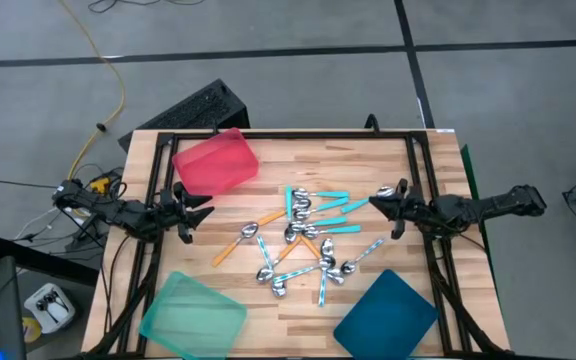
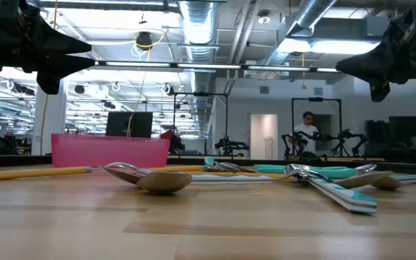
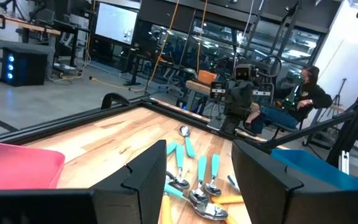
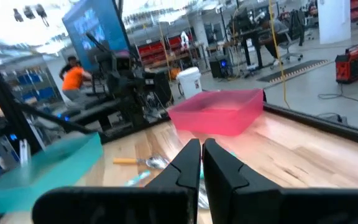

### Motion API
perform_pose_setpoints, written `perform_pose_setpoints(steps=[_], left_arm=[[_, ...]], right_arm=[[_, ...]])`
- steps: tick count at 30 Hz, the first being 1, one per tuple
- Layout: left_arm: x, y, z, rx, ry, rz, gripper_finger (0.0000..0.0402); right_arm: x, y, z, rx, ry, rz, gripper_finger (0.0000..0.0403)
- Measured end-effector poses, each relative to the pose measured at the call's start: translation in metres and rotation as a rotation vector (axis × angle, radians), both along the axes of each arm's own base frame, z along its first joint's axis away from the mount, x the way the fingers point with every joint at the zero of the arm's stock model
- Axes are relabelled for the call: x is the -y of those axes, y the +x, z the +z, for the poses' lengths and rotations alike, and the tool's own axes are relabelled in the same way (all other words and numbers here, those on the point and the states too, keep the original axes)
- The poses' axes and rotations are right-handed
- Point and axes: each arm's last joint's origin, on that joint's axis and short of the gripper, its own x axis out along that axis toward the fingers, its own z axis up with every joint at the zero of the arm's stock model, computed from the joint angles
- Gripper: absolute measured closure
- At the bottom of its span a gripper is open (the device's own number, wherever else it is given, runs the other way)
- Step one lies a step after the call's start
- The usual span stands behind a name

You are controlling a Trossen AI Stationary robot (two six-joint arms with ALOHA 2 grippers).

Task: Sort silverware by color (type)
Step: Put the blue spoon into the light blue bin

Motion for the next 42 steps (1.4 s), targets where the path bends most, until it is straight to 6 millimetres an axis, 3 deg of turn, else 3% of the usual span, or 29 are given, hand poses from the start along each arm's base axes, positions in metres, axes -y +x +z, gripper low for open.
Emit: perform_pose_setpoints(steps=[16, 25, 30, 37, 42], left_arm=[[0.000, -0.001, 0.011, 0.153, -0.143, -0.015, 0.0235], [0.000, -0.002, 0.013, 0.166, -0.136, -0.022, 0.0235], [-0.001, -0.004, 0.025, 0.186, -0.124, -0.041, 0.0235], [-0.004, -0.011, 0.049, 0.226, -0.063, -0.009, 0.0214], [-0.005, -0.012, 0.052, 0.217, -0.058, 0.020, 0.0185]], right_arm=[[0.000, -0.003, 0.019, 0.118, 0.026, 0.008, 0.0360], [0.001, -0.003, 0.021, 0.102, -0.010, -0.002, 0.0360], [0.001, -0.003, 0.022, 0.109, -0.013, -0.006, 0.0355], [0.002, -0.004, 0.026, 0.122, -0.045, -0.078, 0.0295], [0.003, -0.006, 0.052, 0.136, -0.115, -0.107, 0.0231]])
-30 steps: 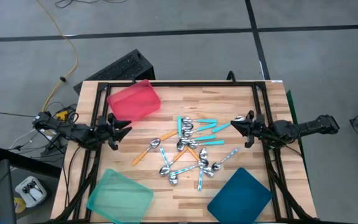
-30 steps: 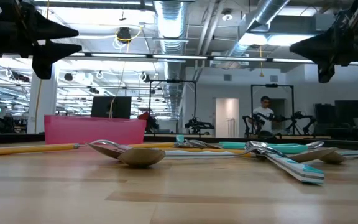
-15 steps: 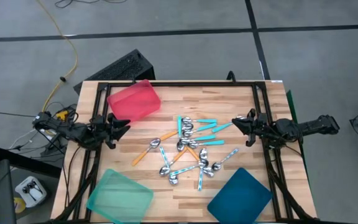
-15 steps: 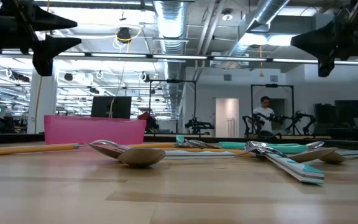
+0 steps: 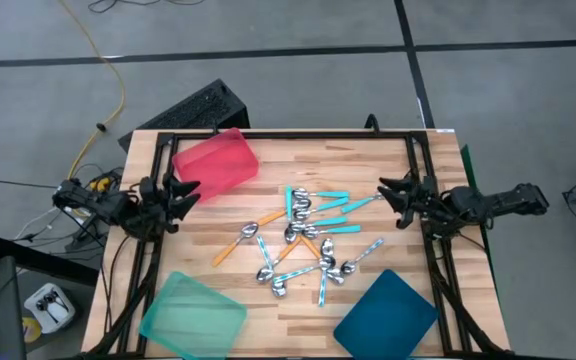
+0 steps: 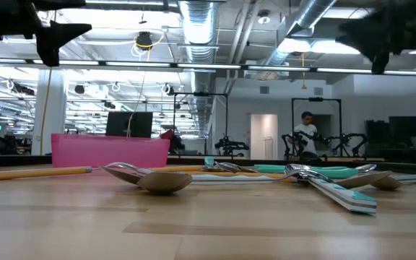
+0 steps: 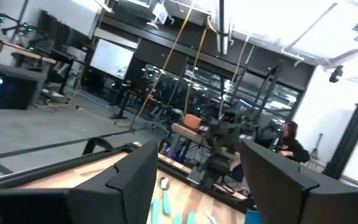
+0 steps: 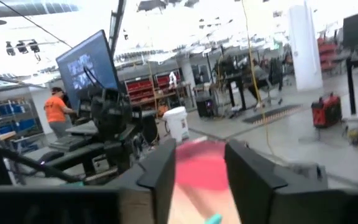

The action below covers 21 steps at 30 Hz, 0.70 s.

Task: Sort silverware by color (type)
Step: Put the blue spoon into the light blue bin

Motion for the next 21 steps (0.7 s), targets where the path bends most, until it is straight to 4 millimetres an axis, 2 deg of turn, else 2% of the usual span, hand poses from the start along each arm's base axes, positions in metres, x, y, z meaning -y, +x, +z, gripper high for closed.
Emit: perform_pose_setpoints(steps=[4, 8, 16, 21], left_arm=[[0.000, 0.000, 0.000, 0.002, -0.002, 0.002, 0.0175], [0.001, -0.001, 0.003, 0.028, 0.001, -0.045, 0.0174], [-0.005, -0.016, 0.035, -0.090, -0.028, -0.089, 0.0174], [-0.008, -0.026, 0.057, -0.193, -0.037, -0.095, 0.0174]], right_arm=[[0.001, -0.004, 0.032, 0.025, -0.066, -0.024, 0.0195], [0.002, -0.008, 0.062, -0.006, -0.116, -0.074, 0.0183], [0.004, 0.001, 0.099, -0.308, -0.149, -0.199, 0.0195], [0.006, 0.020, 0.107, -0.535, -0.148, -0.240, 0.0201]])
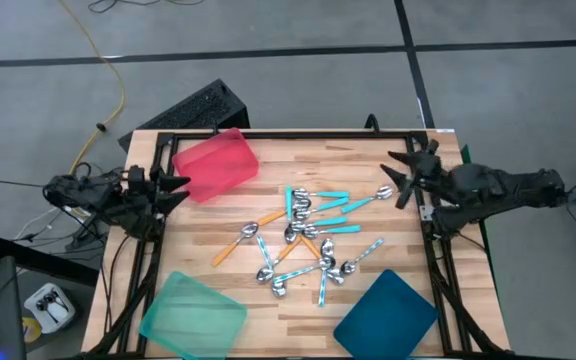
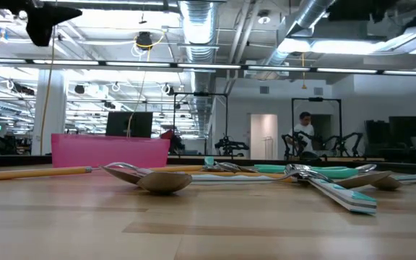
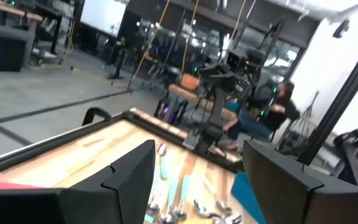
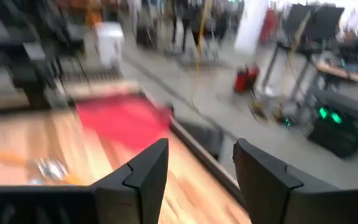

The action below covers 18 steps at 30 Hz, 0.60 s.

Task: Sort silverware by color (type)
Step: Put the blue spoon into the light blue bin

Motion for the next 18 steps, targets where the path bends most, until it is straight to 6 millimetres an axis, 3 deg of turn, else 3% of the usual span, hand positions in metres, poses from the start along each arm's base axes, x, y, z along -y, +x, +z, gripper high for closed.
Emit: perform_pose_setpoints(steps=[9, 18], left_arm=[[0.005, 0.010, 0.014, -0.116, 0.044, -0.040, 0.0175], [0.011, 0.020, 0.028, -0.215, 0.046, -0.115, 0.0175]], right_arm=[[0.019, 0.034, -0.013, -0.403, 0.200, -0.025, 0.0202], [0.042, 0.063, -0.034, -0.643, 0.224, 0.066, 0.0202]])
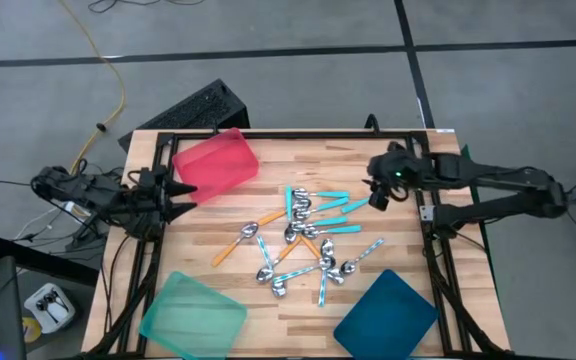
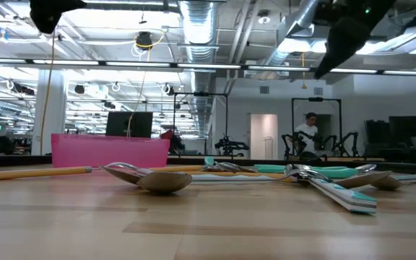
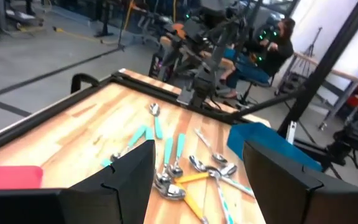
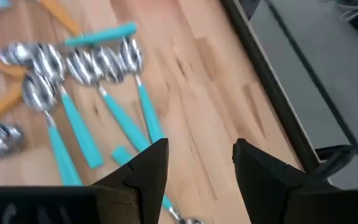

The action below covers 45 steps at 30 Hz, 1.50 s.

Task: Sort silverware by color (type)
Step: Put the blue spoon into the light blue bin

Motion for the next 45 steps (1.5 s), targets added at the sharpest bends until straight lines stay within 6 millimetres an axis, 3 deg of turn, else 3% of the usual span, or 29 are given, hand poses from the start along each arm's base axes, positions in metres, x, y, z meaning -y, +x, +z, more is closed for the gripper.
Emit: perform_pose_setpoints(steps=[7, 24, 37, 45], left_arm=[[0.004, 0.005, 0.011, -0.069, 0.009, -0.080, 0.0175], [0.013, 0.028, -0.001, -0.233, 0.088, -0.091, 0.0175], [0.019, 0.043, -0.008, -0.307, 0.137, -0.096, 0.0175], [0.020, 0.051, -0.011, -0.339, 0.169, -0.040, 0.0175]], right_arm=[[0.005, 0.021, -0.021, -0.137, 0.022, 0.036, 0.0202], [0.010, 0.062, -0.088, -0.482, 0.169, 0.178, 0.0202], [0.019, 0.061, -0.140, -0.626, 0.191, 0.214, 0.0202], [0.035, 0.058, -0.143, -0.588, 0.199, 0.208, 0.0202]])
